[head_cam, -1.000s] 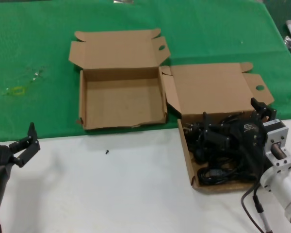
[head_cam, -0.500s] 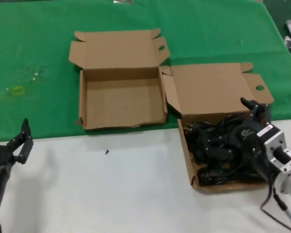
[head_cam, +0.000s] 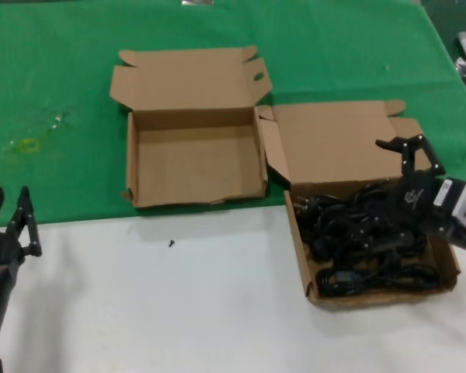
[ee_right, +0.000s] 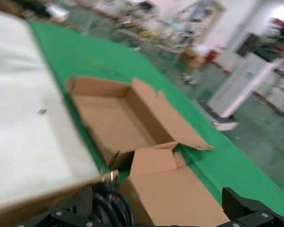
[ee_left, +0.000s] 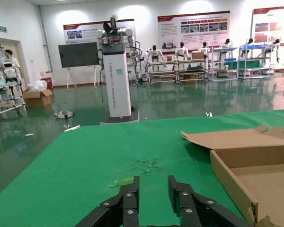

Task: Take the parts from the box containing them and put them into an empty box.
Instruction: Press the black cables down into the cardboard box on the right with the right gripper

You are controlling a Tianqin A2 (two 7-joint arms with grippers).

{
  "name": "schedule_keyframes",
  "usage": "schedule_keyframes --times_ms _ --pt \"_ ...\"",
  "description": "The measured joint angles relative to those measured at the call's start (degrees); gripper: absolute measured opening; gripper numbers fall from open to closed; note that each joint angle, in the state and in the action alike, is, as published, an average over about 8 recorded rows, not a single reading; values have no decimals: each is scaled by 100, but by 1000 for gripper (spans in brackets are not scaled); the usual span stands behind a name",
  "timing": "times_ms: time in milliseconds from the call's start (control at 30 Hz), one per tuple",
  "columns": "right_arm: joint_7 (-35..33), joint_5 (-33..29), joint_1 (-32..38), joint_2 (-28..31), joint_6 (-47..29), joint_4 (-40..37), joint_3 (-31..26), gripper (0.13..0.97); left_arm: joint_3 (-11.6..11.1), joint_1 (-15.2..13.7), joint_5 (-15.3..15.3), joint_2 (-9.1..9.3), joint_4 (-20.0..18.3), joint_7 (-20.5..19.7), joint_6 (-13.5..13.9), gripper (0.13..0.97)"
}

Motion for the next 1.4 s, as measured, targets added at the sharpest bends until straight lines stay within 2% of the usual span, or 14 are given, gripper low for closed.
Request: schedule_keyframes --times_ms 133,333,700,1067,1400 --pt "-265 -18 481 283 -691 -323 -155 966 0 0 0 0 0 0 0 323" --pt "-695 -139 1177 561 -1615 -752 -459 966 0 0 0 0 0 0 0 229" --pt "-2023 -536 2263 621 -2945 -1669 -1053 966 0 0 0 0 0 0 0 144" --pt "-2984 -830 2980 223 -3185 -2573 -1294 963 0 0 1 0 0 -3 0 143" --pt "-3483 -948 3306 -38 -3152 -3135 -1348 921 0 0 2 0 0 -3 0 143"
